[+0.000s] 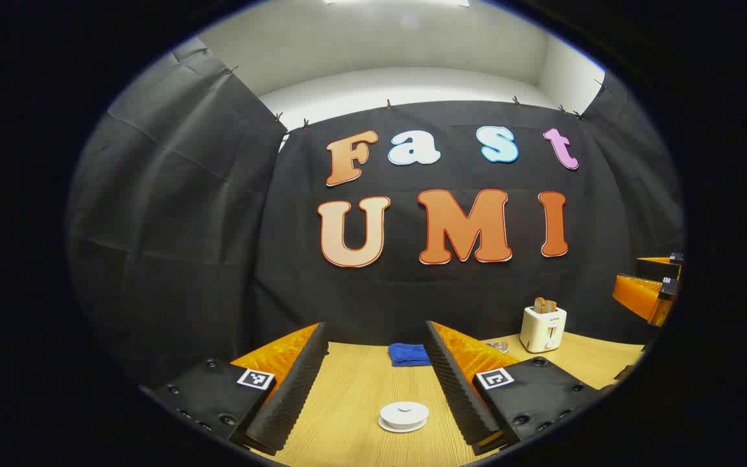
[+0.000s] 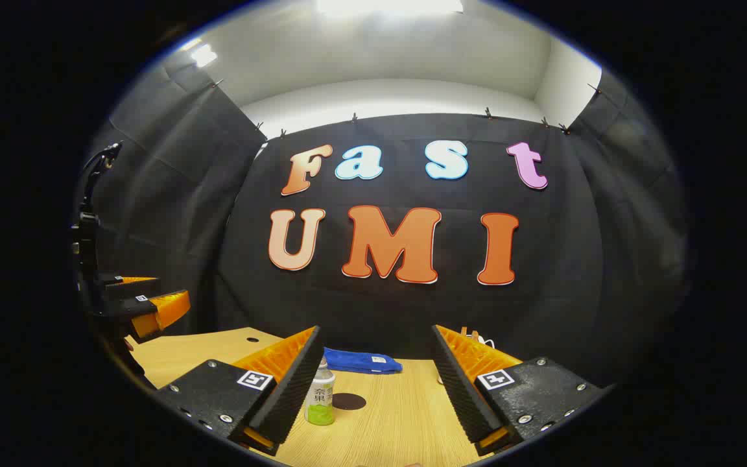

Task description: Open the teacup lid with one hand, grasp the water bottle and pour water into the teacup with the other hand; after pouring, place the water bottle on the coaster and then close the teacup lid.

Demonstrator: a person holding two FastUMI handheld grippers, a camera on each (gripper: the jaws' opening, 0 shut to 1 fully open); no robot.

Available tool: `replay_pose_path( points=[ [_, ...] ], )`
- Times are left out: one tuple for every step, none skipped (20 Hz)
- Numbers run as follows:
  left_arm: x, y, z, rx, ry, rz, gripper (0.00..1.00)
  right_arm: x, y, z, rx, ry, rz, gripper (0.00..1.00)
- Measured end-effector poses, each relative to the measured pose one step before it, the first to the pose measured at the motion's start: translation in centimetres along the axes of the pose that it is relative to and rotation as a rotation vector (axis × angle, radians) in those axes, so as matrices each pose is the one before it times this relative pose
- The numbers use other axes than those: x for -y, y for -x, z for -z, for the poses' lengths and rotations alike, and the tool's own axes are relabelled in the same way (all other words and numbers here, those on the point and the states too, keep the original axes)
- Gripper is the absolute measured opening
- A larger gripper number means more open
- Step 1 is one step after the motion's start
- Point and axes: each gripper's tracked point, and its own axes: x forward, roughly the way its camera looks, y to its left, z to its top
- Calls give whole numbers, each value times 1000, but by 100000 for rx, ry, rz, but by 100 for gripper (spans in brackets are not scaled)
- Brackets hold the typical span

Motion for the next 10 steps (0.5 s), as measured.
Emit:
replay_pose_path(
  points=[
    [-26, 196, 74, -208, -296, 96, 97, -155, 66, 63, -109, -341, -285, 99],
    [-16, 111, 63, -195, -358, 106, 97, -267, 150, 93, -190, -638, -495, 99],
    [103, 39, -22, -145, -299, 197, 96, -178, 111, 4, -184, -550, -460, 98],
    [-83, 137, 48, -139, -135, -71, 97, -79, 102, 32, -245, -301, -215, 99],
    [1, 8, -59, 46, -15, -134, 97, -34, 19, -12, -126, 24, -26, 99],
    [61, 12, -120, 78, 205, 150, 97, -48, 91, -67, 233, 14, 159, 99],
    [258, 65, 45, -16, 253, 434, 97, 52, -30, -83, -56, -70, 141, 98],
    [262, -111, -150, 165, 388, 502, 97, -33, 86, 48, 243, -313, -152, 99],
    [376, 30, -27, -10, -35, 431, 97, 12, -118, 21, -87, -547, 68, 98],
    [445, 93, -67, 241, -206, 658, 97, -50, 27, 145, -623, -561, -77, 98]
  ],
)
